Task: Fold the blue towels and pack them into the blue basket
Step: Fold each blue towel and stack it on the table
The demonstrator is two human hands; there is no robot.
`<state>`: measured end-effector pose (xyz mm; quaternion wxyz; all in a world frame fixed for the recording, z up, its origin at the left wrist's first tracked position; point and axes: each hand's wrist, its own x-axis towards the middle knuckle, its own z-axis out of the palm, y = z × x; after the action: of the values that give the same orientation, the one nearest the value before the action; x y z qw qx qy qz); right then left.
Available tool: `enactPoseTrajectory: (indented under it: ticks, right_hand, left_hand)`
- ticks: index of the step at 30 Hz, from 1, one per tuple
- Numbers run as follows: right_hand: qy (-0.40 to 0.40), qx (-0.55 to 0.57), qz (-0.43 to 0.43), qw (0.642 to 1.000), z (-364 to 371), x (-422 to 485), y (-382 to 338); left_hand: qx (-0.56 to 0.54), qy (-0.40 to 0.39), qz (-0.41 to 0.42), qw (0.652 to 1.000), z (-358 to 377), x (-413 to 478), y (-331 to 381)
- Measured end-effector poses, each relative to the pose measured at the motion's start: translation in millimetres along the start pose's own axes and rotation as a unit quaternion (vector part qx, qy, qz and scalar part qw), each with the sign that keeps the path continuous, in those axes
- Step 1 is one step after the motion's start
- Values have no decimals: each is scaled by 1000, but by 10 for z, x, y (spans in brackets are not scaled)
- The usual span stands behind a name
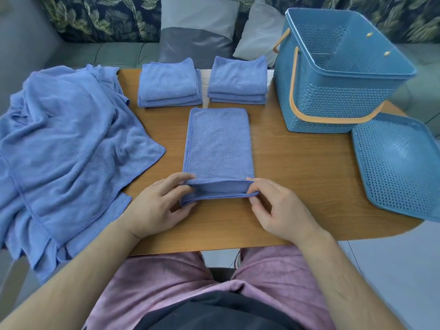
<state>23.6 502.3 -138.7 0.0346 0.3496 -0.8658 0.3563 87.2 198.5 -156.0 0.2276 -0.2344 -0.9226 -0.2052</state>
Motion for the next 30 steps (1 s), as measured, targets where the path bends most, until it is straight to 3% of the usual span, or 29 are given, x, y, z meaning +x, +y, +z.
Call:
enactPoseTrajectory:
  ticks: [5,9,14,18,30]
  right_hand:
    - [-17,-12,26,999,-37,23,-23]
    - [-23,6,47,999,-97,36,-69]
    - [-4,117,76,990,-252,123,-202]
    - [0,161,116,980,-306,339,-173]
    - [8,61,200,978,19,1430,280]
  left_hand:
    - [4,0,1,1000,-17,7,-7]
    - [-73,15,-81,994,-127,110,84]
    - [-250,25,-221,942,-298,306,236]
    - [-319,47,-303,897,-356,464,243]
    - [-154,55,-397,903,57,1083,-498]
